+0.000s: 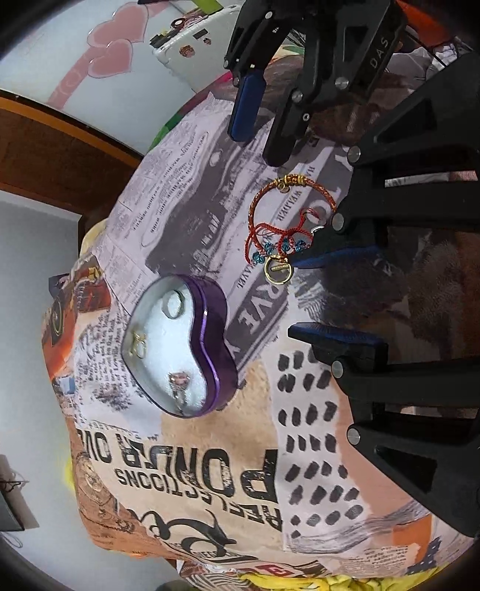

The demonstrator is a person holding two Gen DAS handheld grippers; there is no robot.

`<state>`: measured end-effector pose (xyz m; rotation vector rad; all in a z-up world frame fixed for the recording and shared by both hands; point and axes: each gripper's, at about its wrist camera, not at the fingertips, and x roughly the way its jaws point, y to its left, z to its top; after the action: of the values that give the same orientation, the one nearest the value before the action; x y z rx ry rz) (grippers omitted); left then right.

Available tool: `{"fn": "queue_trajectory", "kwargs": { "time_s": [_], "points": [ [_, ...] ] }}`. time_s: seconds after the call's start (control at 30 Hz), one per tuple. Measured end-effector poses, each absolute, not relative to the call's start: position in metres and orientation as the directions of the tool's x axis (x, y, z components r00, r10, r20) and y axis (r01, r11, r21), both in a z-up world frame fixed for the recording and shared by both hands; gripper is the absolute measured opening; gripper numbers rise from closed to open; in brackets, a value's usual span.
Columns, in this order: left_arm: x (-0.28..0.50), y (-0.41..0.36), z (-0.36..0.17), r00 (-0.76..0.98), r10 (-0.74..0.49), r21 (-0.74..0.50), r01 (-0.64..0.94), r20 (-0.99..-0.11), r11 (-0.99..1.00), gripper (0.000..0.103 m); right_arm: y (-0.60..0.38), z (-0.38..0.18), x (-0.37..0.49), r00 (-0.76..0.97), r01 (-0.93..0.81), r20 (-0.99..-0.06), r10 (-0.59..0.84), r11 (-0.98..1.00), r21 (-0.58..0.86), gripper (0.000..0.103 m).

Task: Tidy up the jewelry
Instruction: 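Withdraw both tools from the tin back toward the jewelry pile, then grasp the red beaded bracelet with the right tool while the left tool grasps a gold ring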

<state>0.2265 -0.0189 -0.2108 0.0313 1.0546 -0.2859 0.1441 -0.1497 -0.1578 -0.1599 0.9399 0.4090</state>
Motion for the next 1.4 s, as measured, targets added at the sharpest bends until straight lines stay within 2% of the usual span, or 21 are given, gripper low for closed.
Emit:
{"fn": "queue_trajectory", "kwargs": {
  "time_s": [0.6,0.8,0.97,1.4],
  "points": [
    [0.244,-0.034,-0.216,0.441,-0.250,-0.135,0.275,-0.862,0.952,0.031,-0.162,-0.163,0.152,0.509,-0.392,-0.810,0.291,0.916,0.083,0.036],
    [0.254,-0.029,-0.220,0.414,-0.299,-0.202,0.262,-0.860,0.944,0.031,-0.161,-0.163,0.153,0.509,-0.391,-0.810,0.290,0.917,0.083,0.036],
    [0.256,-0.027,-0.221,0.406,-0.326,-0.232,0.263,-0.854,0.936,0.019,-0.161,-0.163,0.152,0.509,-0.393,-0.810,0.290,0.916,0.081,0.036],
    [0.233,-0.017,-0.197,0.508,-0.284,-0.163,0.270,-0.813,0.949,0.019,-0.153,-0.153,0.152,0.517,-0.401,-0.805,0.290,0.913,0.071,0.036]
  ]
}}
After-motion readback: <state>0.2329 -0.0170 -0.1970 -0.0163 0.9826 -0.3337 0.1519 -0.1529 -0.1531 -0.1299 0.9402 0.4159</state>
